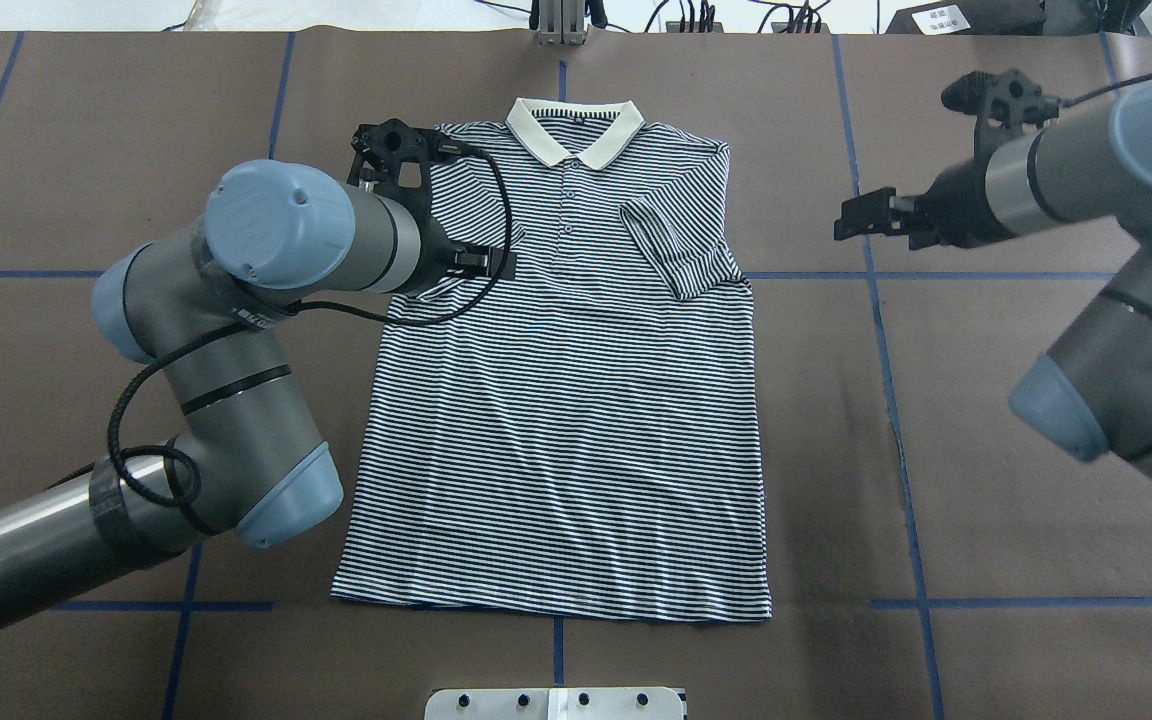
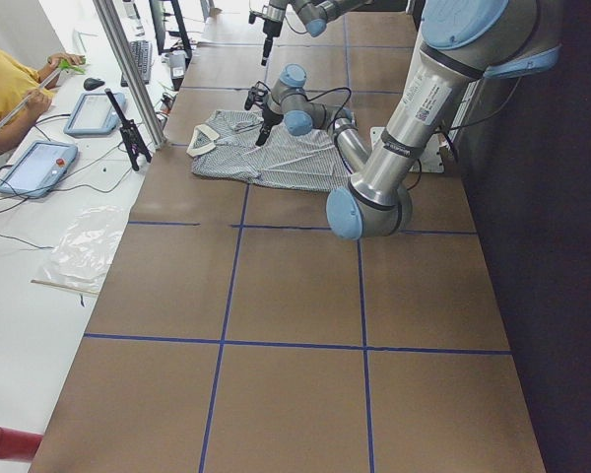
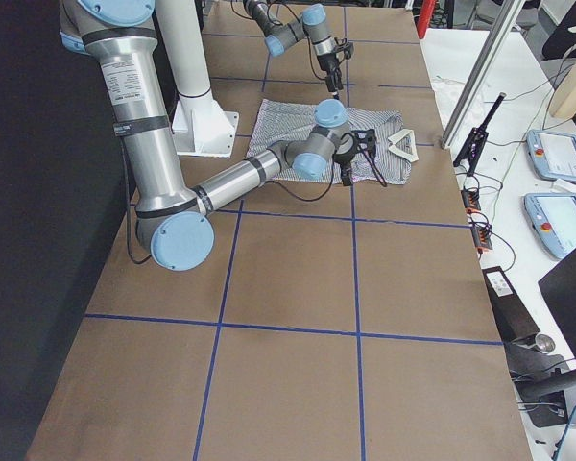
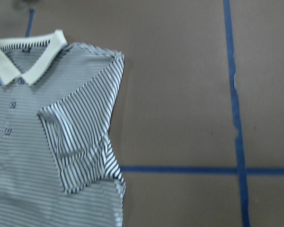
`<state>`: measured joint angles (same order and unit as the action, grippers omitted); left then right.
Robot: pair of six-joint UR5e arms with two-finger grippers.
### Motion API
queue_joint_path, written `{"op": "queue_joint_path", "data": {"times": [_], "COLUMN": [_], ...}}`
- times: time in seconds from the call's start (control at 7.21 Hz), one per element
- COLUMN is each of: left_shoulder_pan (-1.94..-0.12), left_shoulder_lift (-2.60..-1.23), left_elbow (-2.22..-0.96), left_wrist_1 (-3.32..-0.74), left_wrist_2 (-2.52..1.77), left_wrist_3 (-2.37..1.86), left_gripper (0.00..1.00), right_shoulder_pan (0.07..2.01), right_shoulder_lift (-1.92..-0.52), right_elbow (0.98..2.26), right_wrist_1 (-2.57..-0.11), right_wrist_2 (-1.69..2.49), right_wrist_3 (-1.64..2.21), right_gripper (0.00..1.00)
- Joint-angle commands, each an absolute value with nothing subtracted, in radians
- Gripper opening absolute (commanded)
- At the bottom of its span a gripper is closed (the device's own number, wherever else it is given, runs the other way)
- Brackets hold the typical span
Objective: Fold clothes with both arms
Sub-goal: 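Move both grippers to the hem corners nearest the robot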
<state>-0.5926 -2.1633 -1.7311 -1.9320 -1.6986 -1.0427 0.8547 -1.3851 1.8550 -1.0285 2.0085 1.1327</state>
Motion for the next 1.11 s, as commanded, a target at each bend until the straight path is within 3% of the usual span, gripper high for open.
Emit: {"op": "queue_joint_path", "data": {"times": [0.0,0.14,0.42,0.56,0.69,0.83,0.97], "left_shoulder_pan": [-0.504,-0.464,-0.377,-0.320,-0.266,-0.223,-0.209], "left_shoulder_lift": [-2.048,-1.966,-1.854,-1.797,-1.760,-1.737,-1.712], "left_elbow": [-1.875,-1.919,-1.989,-2.014,-2.016,-2.016,-2.016], "left_wrist_1": [-1.931,-1.934,-1.936,-1.936,-1.937,-1.934,-1.934], "left_wrist_2": [-1.726,-1.718,-1.666,-1.649,-1.616,-1.586,-1.585], "left_wrist_3": [-1.035,-1.035,-1.157,-1.242,-1.325,-1.357,-1.359], "left_gripper": [1.00,1.00,1.00,0.93,0.71,0.59,0.59], "right_shoulder_pan": [0.555,0.355,0.212,0.165,0.144,0.140,0.137], "right_shoulder_lift": [-1.643,-1.658,-1.658,-1.654,-1.654,-1.654,-1.654], "right_elbow": [2.143,2.155,2.192,2.203,2.206,2.204,2.204], "right_wrist_1": [-1.034,-1.034,-1.087,-1.124,-1.124,-1.124,-1.124], "right_wrist_2": [1.776,1.547,1.457,1.409,1.390,1.382,1.381], "right_wrist_3": [1.370,1.510,1.665,1.695,1.697,1.698,1.698], "right_gripper": [0.98,0.96,0.80,0.78,0.78,0.78,0.78]}}
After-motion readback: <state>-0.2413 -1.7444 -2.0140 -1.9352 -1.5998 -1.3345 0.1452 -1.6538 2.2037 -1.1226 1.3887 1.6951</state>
